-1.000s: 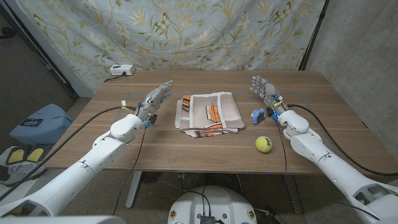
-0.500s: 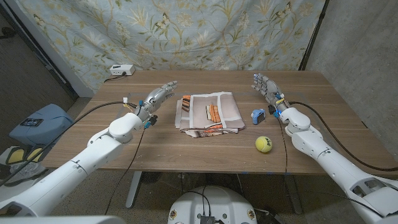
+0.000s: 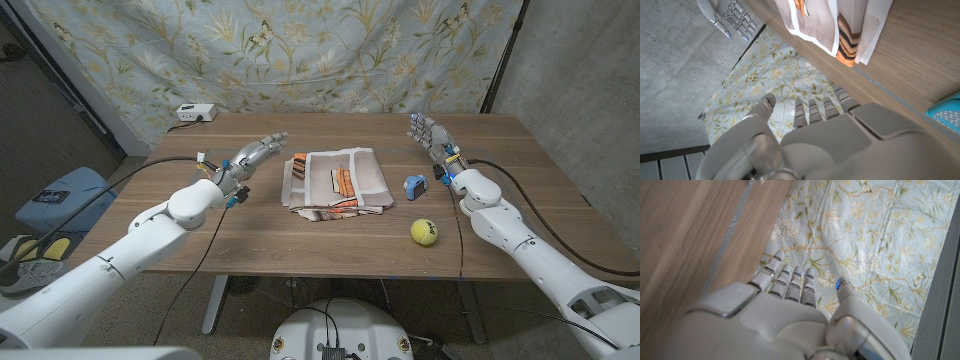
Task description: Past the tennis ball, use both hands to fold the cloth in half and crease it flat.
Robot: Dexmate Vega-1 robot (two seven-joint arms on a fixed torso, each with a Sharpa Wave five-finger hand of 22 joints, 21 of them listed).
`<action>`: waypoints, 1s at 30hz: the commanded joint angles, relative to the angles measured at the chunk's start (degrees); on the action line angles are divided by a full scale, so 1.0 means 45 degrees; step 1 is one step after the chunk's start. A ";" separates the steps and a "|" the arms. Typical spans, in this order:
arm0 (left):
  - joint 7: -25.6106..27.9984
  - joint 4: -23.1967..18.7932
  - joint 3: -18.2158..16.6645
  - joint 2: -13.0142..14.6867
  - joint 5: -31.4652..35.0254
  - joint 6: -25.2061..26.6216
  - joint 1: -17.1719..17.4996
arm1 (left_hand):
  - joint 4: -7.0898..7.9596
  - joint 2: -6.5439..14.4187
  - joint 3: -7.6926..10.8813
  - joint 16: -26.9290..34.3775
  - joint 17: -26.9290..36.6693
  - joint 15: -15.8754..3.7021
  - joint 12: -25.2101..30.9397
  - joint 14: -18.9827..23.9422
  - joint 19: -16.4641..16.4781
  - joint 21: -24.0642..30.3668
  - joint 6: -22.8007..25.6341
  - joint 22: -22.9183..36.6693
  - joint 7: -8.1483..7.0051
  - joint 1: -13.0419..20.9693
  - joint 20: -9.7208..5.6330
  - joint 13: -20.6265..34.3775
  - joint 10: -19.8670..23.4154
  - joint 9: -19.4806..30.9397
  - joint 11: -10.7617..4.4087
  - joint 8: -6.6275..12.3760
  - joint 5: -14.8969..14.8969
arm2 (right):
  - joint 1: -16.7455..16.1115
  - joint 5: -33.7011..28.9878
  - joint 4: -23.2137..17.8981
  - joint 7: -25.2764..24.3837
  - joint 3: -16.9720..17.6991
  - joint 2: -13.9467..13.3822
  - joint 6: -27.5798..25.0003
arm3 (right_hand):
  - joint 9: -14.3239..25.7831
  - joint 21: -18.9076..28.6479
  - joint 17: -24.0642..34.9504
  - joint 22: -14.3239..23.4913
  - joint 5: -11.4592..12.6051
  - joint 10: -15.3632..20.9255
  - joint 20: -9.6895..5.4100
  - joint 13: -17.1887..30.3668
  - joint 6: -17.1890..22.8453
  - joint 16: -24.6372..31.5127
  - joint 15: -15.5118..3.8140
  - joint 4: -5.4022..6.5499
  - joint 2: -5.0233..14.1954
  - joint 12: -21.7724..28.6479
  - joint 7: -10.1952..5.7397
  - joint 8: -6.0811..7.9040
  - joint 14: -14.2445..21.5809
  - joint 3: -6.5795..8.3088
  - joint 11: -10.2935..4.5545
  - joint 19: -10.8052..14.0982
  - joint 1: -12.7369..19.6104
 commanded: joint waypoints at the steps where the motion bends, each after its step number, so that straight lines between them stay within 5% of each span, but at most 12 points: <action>1: 0.0017 -0.0974 -0.0238 0.1060 0.0692 0.0249 0.0677 | -0.0090 0.0040 0.0031 0.0062 0.0037 -0.0031 0.0049 -0.0042 -0.0003 -0.0019 -0.0002 0.0026 -0.0067 0.0139 -0.0044 0.0010 0.0030 0.0041 -0.0078 0.0065 0.0065 | -0.0412 -0.0136 -0.0569 -0.0464 0.0146 -0.0251 -0.0088 | 0.0060 0.0065 0.0013 0.0028 0.0009 0.0004 -0.0188 0.0041 0.0096 0.0076 0.0011 -0.0075 0.0020 0.0091 0.0059 0.0065 0.0000 0.0051 0.0085 -0.0037 0.0175; 11: -0.0129 -0.1408 -0.0481 0.1472 0.0646 0.0396 0.1197 | -0.0072 0.0083 -0.0097 -0.0010 0.0061 0.0053 -0.0039 -0.0352 -0.0257 -0.0123 -0.0237 0.0023 -0.0143 0.0122 -0.0112 0.0008 -0.0211 0.0037 -0.0018 -0.0013 0.0041 | -0.0307 -0.0303 -0.0445 -0.0395 0.0109 -0.0302 0.0005 | 0.0059 0.0067 0.0016 0.0028 0.0005 -0.0005 -0.0186 0.0041 0.0089 0.0077 0.0011 -0.0086 0.0025 0.0093 0.0059 0.0060 -0.0021 0.0043 0.0081 -0.0052 0.0188; 19: -0.0338 -0.1421 -0.0270 0.1689 0.1349 0.0439 0.0933 | 0.0037 0.0172 -0.0286 -0.0054 0.0071 0.0102 -0.0193 -0.1057 -0.1085 -0.0358 -0.0777 -0.0012 -0.0286 0.0073 -0.0248 -0.0016 -0.0843 0.0015 0.0011 -0.0102 0.0027 | 0.0015 -0.0591 -0.0121 -0.0144 -0.0008 -0.0348 0.0257 | 0.0059 0.0062 0.0026 0.0028 -0.0001 -0.0067 -0.0189 0.0042 0.0063 0.0073 0.0019 -0.0083 0.0027 0.0075 0.0052 0.0048 -0.0067 0.0023 0.0034 -0.0088 0.0180; 30: -0.1125 -0.1386 0.0168 0.1804 0.1834 0.0688 0.0254 | 0.0158 0.0141 -0.0480 -0.0028 0.0069 -0.0125 -0.0210 -0.1344 -0.1346 -0.0360 -0.1039 -0.0030 -0.0374 -0.0061 -0.0356 -0.0062 -0.1113 -0.0004 0.0077 -0.0094 -0.0007 | 0.0157 -0.0852 -0.0154 0.0055 -0.0022 -0.0720 0.0216 | 0.0058 0.0048 0.0030 0.0026 -0.0005 -0.0116 -0.0182 0.0039 0.0018 0.0057 0.0045 -0.0087 0.0016 0.0065 0.0071 0.0031 -0.0142 -0.0001 0.0095 -0.0153 0.0174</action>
